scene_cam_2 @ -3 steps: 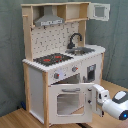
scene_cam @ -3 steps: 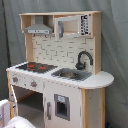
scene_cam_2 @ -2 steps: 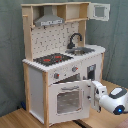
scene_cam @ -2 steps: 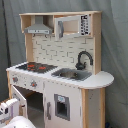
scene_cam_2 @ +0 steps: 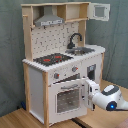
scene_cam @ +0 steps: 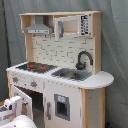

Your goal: Play with the kitchen

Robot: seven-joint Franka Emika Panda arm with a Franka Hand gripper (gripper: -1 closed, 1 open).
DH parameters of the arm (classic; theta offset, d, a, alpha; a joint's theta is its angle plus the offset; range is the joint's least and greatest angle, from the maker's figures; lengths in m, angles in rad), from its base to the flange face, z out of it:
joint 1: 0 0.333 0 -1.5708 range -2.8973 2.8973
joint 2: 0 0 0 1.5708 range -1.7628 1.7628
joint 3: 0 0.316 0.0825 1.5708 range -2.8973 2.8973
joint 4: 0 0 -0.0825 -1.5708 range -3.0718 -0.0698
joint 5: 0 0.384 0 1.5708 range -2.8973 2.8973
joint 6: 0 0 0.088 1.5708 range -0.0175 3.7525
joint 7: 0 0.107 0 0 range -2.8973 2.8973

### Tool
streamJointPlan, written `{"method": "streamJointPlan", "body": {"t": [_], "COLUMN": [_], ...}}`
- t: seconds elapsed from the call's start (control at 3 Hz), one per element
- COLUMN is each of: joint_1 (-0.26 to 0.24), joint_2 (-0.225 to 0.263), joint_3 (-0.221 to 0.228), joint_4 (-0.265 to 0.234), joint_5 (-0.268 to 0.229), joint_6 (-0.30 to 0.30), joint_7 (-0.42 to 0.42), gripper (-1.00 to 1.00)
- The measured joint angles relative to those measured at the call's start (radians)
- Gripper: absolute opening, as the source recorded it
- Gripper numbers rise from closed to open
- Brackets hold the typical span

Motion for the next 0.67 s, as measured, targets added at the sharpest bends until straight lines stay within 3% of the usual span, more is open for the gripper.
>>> {"method": "streamJointPlan", "body": {"t": [0.33,0.67], "joint_1": [-0.082,-0.160], "joint_2": [0.000,0.000], "joint_3": [-0.012,-0.050], "joint_4": [0.003,0.041], "joint_5": [0.000,-0.001], "joint_6": [0.058,0.089], "joint_7": [0.000,-0.016], "gripper": [1.00,1.00]}}
